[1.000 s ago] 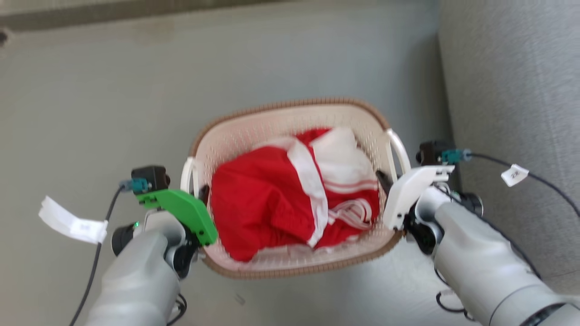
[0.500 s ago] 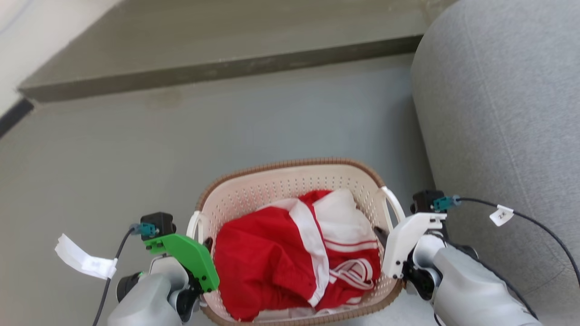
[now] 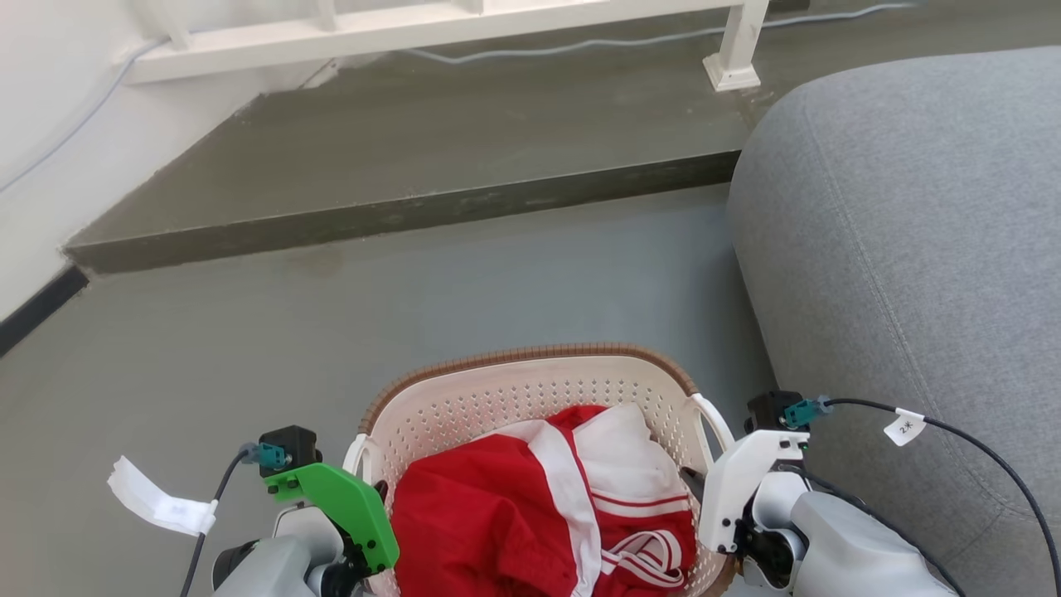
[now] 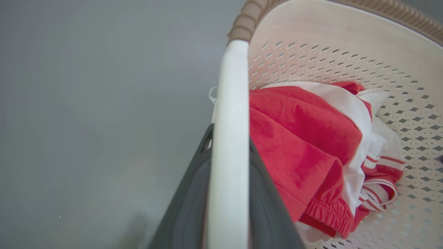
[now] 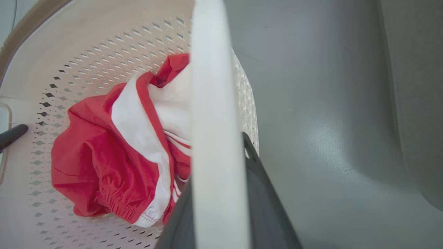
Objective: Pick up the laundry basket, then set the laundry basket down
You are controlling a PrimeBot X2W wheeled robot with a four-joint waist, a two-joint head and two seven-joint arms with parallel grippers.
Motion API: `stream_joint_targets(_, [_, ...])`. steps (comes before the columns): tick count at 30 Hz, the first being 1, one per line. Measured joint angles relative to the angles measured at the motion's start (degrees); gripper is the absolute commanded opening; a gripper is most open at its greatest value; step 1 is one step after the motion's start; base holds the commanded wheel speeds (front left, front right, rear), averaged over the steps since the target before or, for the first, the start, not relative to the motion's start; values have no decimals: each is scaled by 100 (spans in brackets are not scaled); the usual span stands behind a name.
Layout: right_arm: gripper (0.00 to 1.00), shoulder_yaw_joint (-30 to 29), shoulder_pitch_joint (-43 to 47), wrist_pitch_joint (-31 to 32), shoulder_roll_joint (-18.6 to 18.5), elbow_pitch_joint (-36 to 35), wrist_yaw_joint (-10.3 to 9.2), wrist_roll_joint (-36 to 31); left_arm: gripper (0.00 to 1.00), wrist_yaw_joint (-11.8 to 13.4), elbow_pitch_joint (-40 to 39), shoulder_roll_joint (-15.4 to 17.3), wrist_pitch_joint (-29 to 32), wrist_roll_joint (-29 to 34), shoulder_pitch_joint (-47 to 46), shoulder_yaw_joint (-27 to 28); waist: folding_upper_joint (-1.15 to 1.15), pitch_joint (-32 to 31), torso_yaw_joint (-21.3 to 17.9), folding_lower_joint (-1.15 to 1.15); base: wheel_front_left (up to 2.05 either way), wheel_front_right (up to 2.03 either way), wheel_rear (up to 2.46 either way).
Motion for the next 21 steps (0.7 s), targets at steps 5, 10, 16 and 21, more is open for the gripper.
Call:
stream_joint_targets(5, [0, 66, 0, 49, -16, -18, -16, 54, 0, 0, 4, 1, 52, -4, 0, -12, 0, -67, -20, 0, 0, 0, 0])
stream_joint_targets(10, [0, 120, 0, 63, -19, -26, -44, 93, 0, 0, 25, 1, 58, -36, 0, -33, 0, -100, -23, 0, 0, 0, 0])
stream_joint_targets(16, [0, 185, 0, 107, -22, -25, -48, 160, 0, 0, 40, 1, 101, -37, 0, -67, 0, -130, -23, 0, 0, 0, 0])
stream_joint_targets(21, [0, 250, 0, 108, -23, -25, -82, 185, 0, 0, 52, 1, 100, -38, 0, -92, 0, -160, -26, 0, 0, 0, 0])
